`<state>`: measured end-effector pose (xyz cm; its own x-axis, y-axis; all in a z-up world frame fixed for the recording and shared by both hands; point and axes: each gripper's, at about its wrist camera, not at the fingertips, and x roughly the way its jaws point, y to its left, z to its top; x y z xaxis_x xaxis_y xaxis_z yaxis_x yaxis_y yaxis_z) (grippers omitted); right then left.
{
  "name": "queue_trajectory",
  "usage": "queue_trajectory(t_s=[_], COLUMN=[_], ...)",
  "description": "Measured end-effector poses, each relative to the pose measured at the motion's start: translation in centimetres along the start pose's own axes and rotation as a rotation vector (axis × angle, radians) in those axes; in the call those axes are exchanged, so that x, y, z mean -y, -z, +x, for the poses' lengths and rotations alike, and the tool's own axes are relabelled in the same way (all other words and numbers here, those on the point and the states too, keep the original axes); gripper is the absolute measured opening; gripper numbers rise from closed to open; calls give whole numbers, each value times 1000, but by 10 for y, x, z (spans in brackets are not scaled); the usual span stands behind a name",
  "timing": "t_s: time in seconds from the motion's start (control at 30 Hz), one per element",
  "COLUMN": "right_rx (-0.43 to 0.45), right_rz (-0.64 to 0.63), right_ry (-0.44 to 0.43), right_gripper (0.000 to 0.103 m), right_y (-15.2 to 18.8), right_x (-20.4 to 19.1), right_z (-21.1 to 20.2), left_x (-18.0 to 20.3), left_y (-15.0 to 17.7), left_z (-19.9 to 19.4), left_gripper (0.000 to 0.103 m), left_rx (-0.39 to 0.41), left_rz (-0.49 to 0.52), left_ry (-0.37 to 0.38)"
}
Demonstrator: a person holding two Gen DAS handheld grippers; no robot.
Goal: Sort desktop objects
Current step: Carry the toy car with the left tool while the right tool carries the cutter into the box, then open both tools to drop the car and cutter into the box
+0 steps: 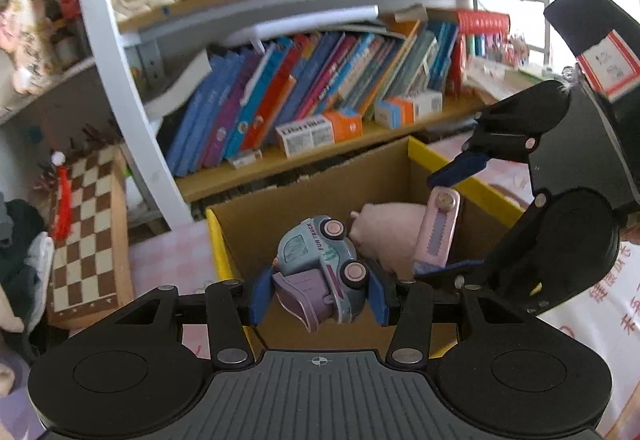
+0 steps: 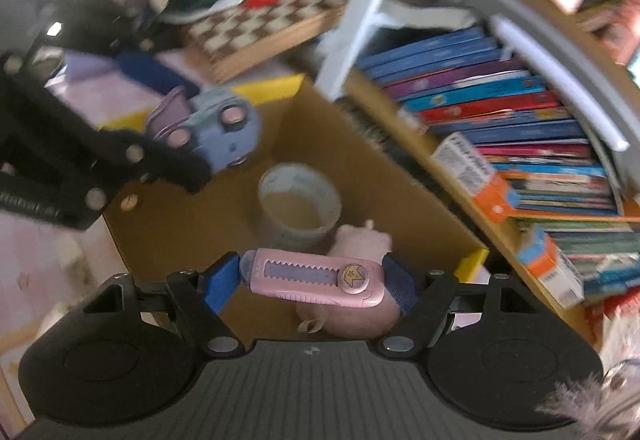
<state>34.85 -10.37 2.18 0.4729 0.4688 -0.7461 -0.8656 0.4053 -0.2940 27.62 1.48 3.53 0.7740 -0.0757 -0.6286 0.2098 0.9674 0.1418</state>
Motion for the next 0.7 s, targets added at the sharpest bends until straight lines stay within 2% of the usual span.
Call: queue_trajectory(t_s=[0.23,0.37,0.7], right_rx=[-23,-14,-146], right_rz=[-8,-45,-83], right_ry=[-127,-106,-199], right_gripper=[76,76,76], right_y=[-8,-13,-11], right_x=[12,17,21], right_z=[15,16,49], left_x=[-4,-3,-4], left_y=[-3,-3,-2], left_z=[28,38,61], left_gripper=[47,47,47], left_rx=[-96,-132,-228], left_rz=[32,43,60], left_ry=[47,71,115])
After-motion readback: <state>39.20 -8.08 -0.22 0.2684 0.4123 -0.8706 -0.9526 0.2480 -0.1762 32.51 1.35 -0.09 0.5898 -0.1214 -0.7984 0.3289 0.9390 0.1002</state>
